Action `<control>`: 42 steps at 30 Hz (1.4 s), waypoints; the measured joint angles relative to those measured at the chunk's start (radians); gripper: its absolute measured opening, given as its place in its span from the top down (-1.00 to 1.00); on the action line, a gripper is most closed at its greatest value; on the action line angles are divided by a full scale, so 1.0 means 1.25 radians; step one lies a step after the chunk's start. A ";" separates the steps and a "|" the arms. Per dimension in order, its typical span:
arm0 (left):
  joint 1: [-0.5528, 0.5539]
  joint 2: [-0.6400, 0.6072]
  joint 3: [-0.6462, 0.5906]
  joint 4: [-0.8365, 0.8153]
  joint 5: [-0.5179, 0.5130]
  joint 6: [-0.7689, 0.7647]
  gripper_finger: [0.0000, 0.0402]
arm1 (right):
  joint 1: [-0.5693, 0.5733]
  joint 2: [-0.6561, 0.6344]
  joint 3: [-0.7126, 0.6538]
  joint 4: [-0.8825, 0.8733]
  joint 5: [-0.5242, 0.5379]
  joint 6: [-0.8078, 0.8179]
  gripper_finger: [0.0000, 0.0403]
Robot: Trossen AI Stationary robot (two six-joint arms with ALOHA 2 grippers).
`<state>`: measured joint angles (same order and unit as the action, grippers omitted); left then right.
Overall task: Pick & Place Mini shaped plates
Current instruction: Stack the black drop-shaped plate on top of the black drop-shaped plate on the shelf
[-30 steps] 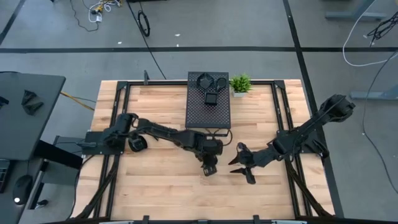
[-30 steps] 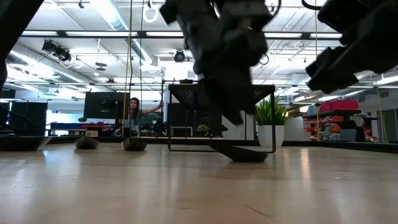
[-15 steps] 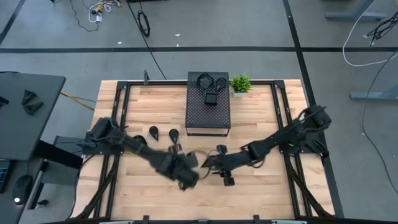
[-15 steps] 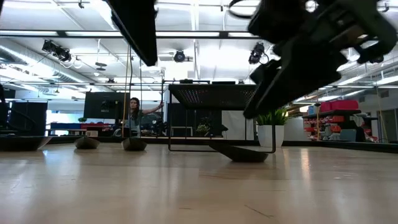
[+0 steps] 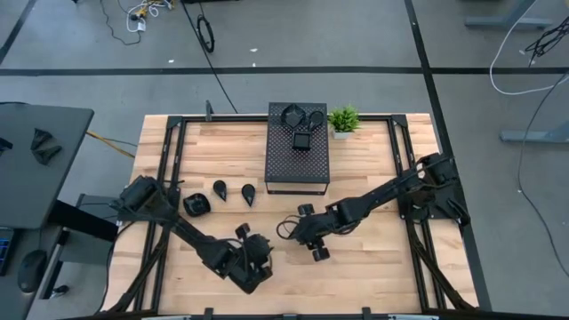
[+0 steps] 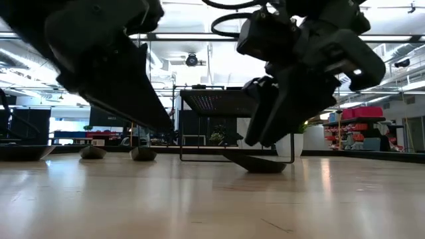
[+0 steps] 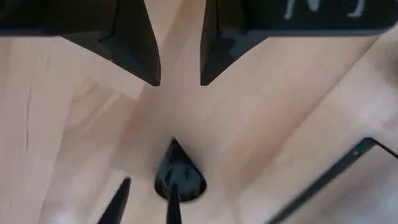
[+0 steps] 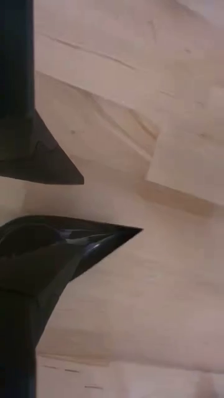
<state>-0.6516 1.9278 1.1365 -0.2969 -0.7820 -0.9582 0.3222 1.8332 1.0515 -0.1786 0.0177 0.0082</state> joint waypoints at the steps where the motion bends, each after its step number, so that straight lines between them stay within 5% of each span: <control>1: -0.004 0.000 -0.016 0.031 -0.022 -0.001 0.42 | -0.002 0.000 0.000 -0.005 0.001 -0.010 0.17; 6: -0.008 0.000 -0.035 0.061 -0.097 -0.003 0.42 | -0.003 0.031 0.000 0.008 0.001 -0.025 0.25; 13: 0.004 0.000 -0.035 0.061 -0.101 0.001 0.42 | -0.002 0.050 0.000 0.030 0.000 -0.022 0.46; 21: 0.017 0.000 -0.035 0.060 -0.113 0.002 0.42 | 0.002 0.048 0.000 0.029 0.009 -0.035 0.95; 24: 0.017 0.000 -0.035 0.060 -0.112 0.002 0.42 | 0.012 0.027 0.000 0.022 0.012 -0.045 0.94; 37: 0.017 0.000 -0.035 0.064 -0.116 0.001 0.42 | 0.109 -0.374 -0.001 -0.200 -0.002 -0.231 0.99; 42: 0.018 0.000 -0.035 0.067 -0.132 0.002 0.42 | 0.096 -0.525 -0.001 -0.278 0.269 -0.408 0.99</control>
<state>-0.6294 1.9278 1.0924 -0.2129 -0.9468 -0.9555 0.4421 1.1773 1.0500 -0.5261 0.3535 -0.5013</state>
